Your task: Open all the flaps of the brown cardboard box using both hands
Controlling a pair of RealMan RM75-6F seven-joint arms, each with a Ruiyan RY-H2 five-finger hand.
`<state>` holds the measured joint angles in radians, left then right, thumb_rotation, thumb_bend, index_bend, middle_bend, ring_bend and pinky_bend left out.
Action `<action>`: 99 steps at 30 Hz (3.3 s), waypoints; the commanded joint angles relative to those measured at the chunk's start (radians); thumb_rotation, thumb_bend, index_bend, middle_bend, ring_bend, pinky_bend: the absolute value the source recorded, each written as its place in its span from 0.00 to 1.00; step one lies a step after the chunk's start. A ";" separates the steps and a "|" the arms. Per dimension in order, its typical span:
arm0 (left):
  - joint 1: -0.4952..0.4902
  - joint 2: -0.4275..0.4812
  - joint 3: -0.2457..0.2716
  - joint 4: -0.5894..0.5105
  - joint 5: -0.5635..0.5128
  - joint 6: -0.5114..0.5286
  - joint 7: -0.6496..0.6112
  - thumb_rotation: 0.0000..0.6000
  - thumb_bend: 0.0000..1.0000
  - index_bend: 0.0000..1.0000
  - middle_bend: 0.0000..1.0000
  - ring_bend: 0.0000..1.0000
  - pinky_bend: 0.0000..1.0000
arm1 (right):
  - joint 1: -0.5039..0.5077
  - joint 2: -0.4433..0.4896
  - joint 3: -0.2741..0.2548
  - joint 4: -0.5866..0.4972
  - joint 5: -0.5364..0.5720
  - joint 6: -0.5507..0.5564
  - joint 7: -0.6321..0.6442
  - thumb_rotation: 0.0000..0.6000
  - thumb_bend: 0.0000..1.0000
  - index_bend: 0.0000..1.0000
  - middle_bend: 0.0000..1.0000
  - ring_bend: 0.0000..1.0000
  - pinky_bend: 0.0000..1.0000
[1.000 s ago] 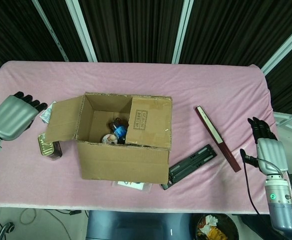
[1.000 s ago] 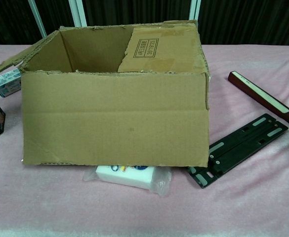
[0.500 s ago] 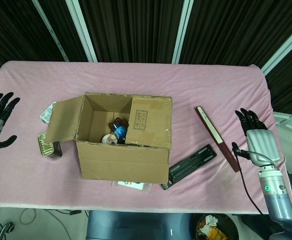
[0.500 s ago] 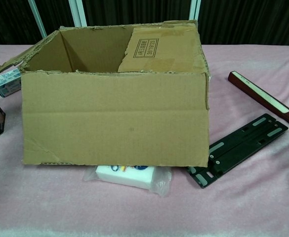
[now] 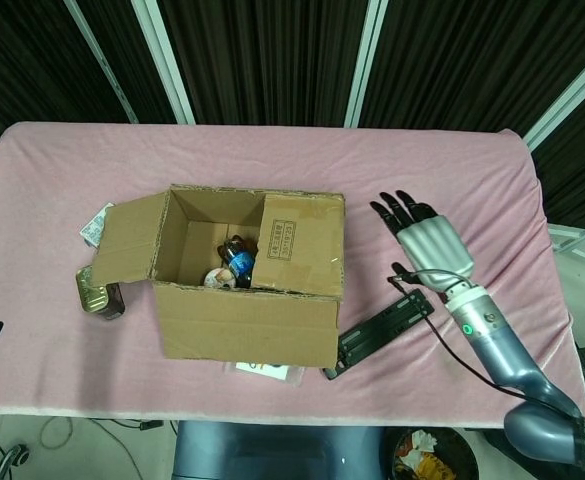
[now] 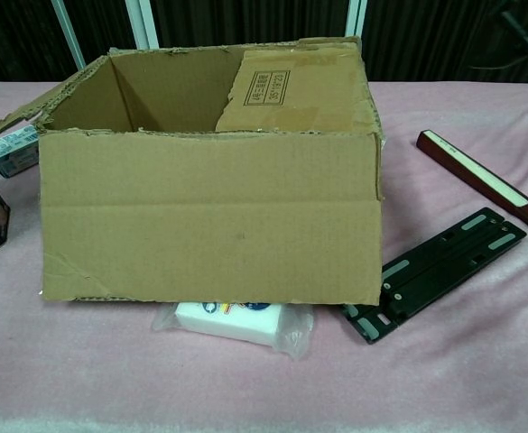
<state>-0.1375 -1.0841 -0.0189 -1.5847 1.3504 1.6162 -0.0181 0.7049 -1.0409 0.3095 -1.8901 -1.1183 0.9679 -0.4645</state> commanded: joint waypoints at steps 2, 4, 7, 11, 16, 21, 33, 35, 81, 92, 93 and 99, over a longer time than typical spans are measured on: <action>0.015 -0.021 -0.001 0.034 0.023 -0.005 -0.041 1.00 0.15 0.00 0.00 0.00 0.02 | 0.140 -0.079 0.030 0.059 0.095 -0.112 -0.073 1.00 0.64 0.03 0.08 0.02 0.24; 0.015 -0.023 -0.002 0.038 0.030 -0.010 -0.052 1.00 0.16 0.00 0.00 0.00 0.02 | 0.176 -0.104 0.032 0.077 0.115 -0.133 -0.089 1.00 0.75 0.08 0.10 0.05 0.23; 0.016 -0.027 -0.002 0.049 0.037 -0.024 -0.064 1.00 0.16 0.00 0.00 0.00 0.02 | 0.240 -0.157 0.033 0.114 0.143 -0.168 -0.112 1.00 0.85 0.16 0.15 0.10 0.24; 0.015 -0.024 -0.007 0.049 0.029 -0.060 -0.097 1.00 0.18 0.00 0.00 0.00 0.02 | 0.342 -0.267 0.026 0.205 0.162 -0.221 -0.137 1.00 0.87 0.22 0.20 0.14 0.26; 0.016 -0.016 -0.022 0.051 0.019 -0.086 -0.130 1.00 0.18 0.00 0.00 0.00 0.02 | 0.460 -0.415 0.018 0.352 0.169 -0.275 -0.136 1.00 0.88 0.29 0.27 0.18 0.27; 0.017 -0.011 -0.033 0.051 0.016 -0.106 -0.146 1.00 0.18 0.00 0.00 0.00 0.02 | 0.543 -0.496 0.015 0.463 0.177 -0.322 -0.121 1.00 0.89 0.31 0.28 0.18 0.27; 0.021 -0.001 -0.050 0.045 0.015 -0.134 -0.167 1.00 0.18 0.00 0.00 0.00 0.02 | 0.648 -0.512 -0.068 0.573 0.090 -0.383 -0.167 1.00 0.89 0.43 0.42 0.20 0.27; 0.022 0.001 -0.051 0.041 0.017 -0.139 -0.167 1.00 0.18 0.00 0.00 0.00 0.02 | 0.659 -0.495 -0.085 0.574 0.055 -0.382 -0.182 1.00 0.89 0.45 0.45 0.21 0.27; 0.044 0.010 -0.077 0.036 0.057 -0.134 -0.204 1.00 0.18 0.00 0.00 0.00 0.02 | 0.954 -0.149 -0.346 0.276 0.254 -0.389 -0.558 1.00 0.89 0.55 0.51 0.24 0.27; 0.047 0.009 -0.079 0.035 0.063 -0.132 -0.205 1.00 0.18 0.00 0.00 0.00 0.02 | 0.996 -0.052 -0.416 0.194 0.300 -0.336 -0.643 1.00 0.89 0.55 0.50 0.24 0.27; 0.047 0.009 -0.080 0.035 0.064 -0.132 -0.205 1.00 0.18 0.00 0.00 0.00 0.02 | 0.998 -0.045 -0.420 0.188 0.303 -0.331 -0.648 1.00 0.87 0.55 0.50 0.24 0.27; 0.047 0.010 -0.082 0.035 0.062 -0.134 -0.204 1.00 0.18 0.00 0.00 0.00 0.02 | 1.010 0.008 -0.454 0.156 0.330 -0.309 -0.684 1.00 0.72 0.55 0.49 0.24 0.26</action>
<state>-0.0903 -1.0742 -0.1007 -1.5499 1.4120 1.4822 -0.2226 1.7110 -1.0432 -0.1368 -1.7254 -0.7959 0.6532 -1.1404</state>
